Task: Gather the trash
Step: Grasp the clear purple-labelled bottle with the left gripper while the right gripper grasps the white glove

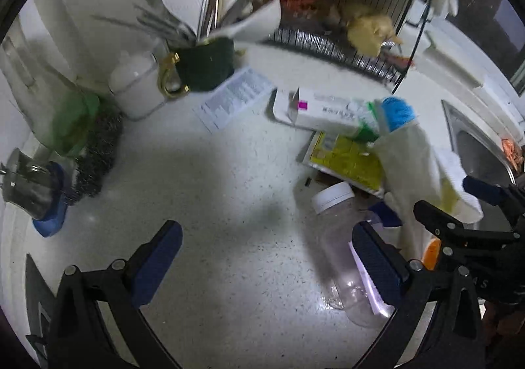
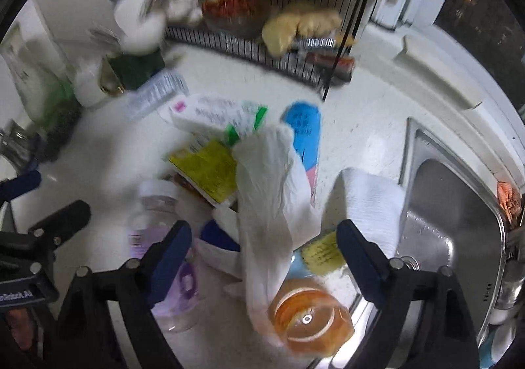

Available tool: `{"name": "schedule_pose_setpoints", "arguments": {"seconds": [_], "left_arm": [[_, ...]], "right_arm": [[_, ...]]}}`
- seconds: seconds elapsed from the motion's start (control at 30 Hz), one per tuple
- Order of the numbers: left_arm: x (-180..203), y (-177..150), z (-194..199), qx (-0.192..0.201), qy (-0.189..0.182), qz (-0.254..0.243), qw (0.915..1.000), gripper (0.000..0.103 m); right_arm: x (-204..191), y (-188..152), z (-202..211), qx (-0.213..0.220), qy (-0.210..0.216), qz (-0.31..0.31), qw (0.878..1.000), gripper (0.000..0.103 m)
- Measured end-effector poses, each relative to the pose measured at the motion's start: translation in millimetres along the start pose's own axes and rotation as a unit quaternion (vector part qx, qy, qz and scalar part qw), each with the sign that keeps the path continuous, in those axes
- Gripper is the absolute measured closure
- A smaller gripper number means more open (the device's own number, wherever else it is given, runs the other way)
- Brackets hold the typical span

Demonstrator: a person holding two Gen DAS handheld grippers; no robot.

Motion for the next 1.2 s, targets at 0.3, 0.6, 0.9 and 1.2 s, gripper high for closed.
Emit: {"name": "schedule_pose_setpoints", "arguments": {"seconds": [0.3, 0.6, 0.9, 1.2], "left_arm": [[14, -5, -21, -0.032, -0.014, -0.001, 0.9994, 0.0], [26, -21, -18, -0.052, -0.023, 0.005, 0.9984, 0.0], [47, -37, -33, -0.085, -0.036, 0.005, 0.9957, 0.0], [62, -45, -57, -0.113, -0.027, -0.011, 0.9932, 0.0]], "right_arm": [[1, -9, -29, -0.043, 0.023, 0.0, 0.999, 0.077], [11, -21, -3, -0.014, 0.052, -0.028, 0.998, 0.1], [23, -35, 26, 0.012, 0.03, -0.045, 0.998, 0.1], [14, -29, 4, -0.003, 0.027, -0.063, 0.998, 0.1]]}}
Point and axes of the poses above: each gripper's, at about its wrist camera, not at the fingertips, and z roughly against the way its jaws point, x to its right, y to its top, the point moved 7 cm from there along -z, roughly the way its jaws point, and after that the axes turned 12 degrees about z, right-handed, at the moved point
